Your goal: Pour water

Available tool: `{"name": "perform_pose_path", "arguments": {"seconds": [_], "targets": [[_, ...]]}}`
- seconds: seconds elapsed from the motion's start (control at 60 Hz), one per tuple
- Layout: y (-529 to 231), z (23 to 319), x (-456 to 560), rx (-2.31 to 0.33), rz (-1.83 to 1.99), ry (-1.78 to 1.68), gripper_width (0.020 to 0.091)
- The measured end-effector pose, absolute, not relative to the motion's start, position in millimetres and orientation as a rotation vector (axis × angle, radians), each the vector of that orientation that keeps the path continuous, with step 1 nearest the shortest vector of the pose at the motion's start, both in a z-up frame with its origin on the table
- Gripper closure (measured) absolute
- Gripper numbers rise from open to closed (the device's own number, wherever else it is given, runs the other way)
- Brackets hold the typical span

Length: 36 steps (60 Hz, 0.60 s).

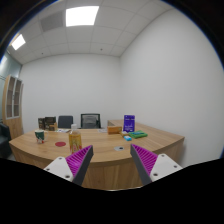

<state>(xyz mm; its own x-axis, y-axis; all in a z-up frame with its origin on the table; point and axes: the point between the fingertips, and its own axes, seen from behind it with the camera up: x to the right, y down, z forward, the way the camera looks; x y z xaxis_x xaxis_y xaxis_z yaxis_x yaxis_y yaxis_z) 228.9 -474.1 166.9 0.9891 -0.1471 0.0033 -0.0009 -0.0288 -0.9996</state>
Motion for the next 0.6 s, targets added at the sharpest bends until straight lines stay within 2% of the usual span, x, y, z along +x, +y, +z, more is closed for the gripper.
{"name": "perform_pose_path", "arguments": {"seconds": [0.367, 0.6], "targets": [[-441, 152, 188, -1.631, -0.079, 0.047, 0.0278], [-351, 119, 123, -1.669, 0.054, -0.017, 0.0272]]}}
